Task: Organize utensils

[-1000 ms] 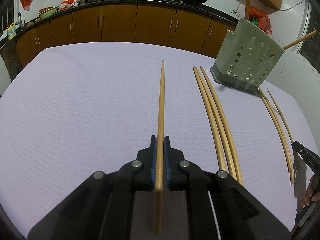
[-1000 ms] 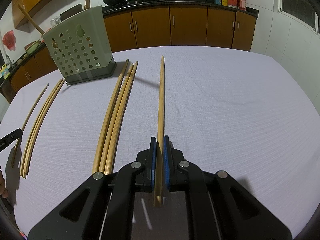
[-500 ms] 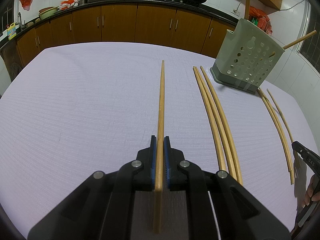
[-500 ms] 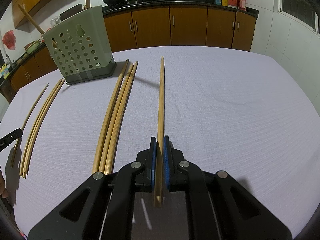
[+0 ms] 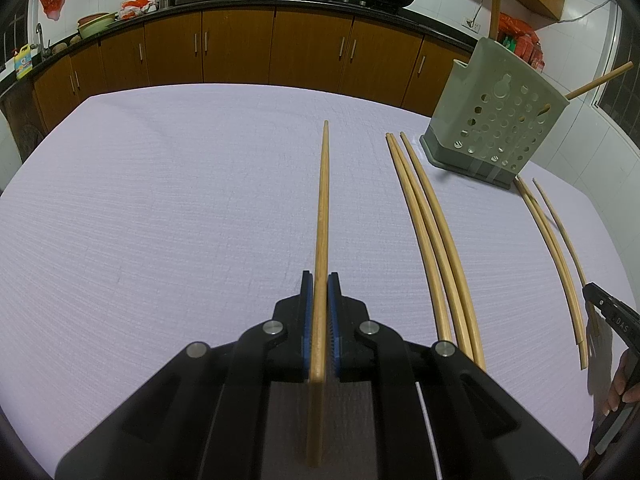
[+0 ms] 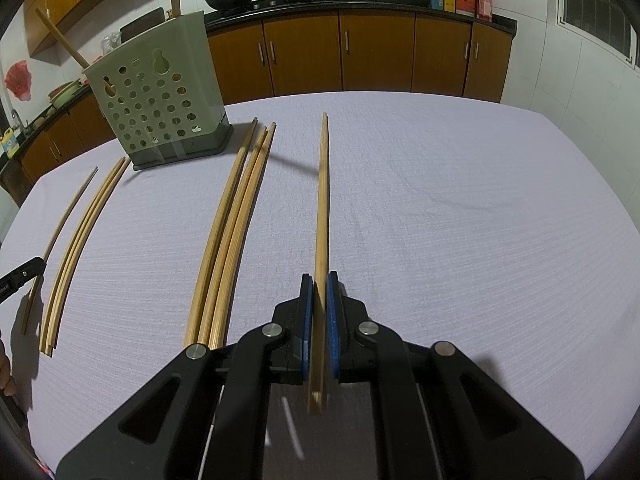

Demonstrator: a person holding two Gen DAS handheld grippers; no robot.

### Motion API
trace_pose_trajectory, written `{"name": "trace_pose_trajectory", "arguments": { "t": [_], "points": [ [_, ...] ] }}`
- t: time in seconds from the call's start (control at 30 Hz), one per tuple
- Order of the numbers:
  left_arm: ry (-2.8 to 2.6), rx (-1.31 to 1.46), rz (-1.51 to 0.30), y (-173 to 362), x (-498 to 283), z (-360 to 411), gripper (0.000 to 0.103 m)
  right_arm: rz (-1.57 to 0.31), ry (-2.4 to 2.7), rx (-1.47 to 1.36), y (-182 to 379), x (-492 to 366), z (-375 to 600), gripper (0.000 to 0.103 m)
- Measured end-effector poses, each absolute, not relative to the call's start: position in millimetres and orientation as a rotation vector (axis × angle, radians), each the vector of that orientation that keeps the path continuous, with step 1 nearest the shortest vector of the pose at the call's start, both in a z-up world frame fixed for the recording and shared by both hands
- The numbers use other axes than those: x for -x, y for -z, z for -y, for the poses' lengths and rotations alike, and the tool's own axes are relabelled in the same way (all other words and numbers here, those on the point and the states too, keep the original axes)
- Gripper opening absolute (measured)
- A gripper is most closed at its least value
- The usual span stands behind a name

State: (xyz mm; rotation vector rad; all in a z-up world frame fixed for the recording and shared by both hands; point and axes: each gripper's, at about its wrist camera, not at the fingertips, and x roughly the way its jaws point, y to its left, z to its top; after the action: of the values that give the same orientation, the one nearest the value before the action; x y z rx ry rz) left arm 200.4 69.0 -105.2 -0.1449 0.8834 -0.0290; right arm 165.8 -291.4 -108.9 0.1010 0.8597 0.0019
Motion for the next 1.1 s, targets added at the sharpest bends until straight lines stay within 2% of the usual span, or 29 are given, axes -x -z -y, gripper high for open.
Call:
{"name": "trace_pose_trajectory", "arguments": {
  "t": [0.9, 1.1],
  "points": [
    [0.029, 0.141, -0.883, 105, -200, -69, 0.01, -0.859, -0.003, -0.102, 108, -165, 292, 0.008],
    [0.022, 0.042, -0.89, 104, -190, -60, 0.01, -0.86, -0.004, -0.101, 108, -162, 292, 0.008]
  ]
}}
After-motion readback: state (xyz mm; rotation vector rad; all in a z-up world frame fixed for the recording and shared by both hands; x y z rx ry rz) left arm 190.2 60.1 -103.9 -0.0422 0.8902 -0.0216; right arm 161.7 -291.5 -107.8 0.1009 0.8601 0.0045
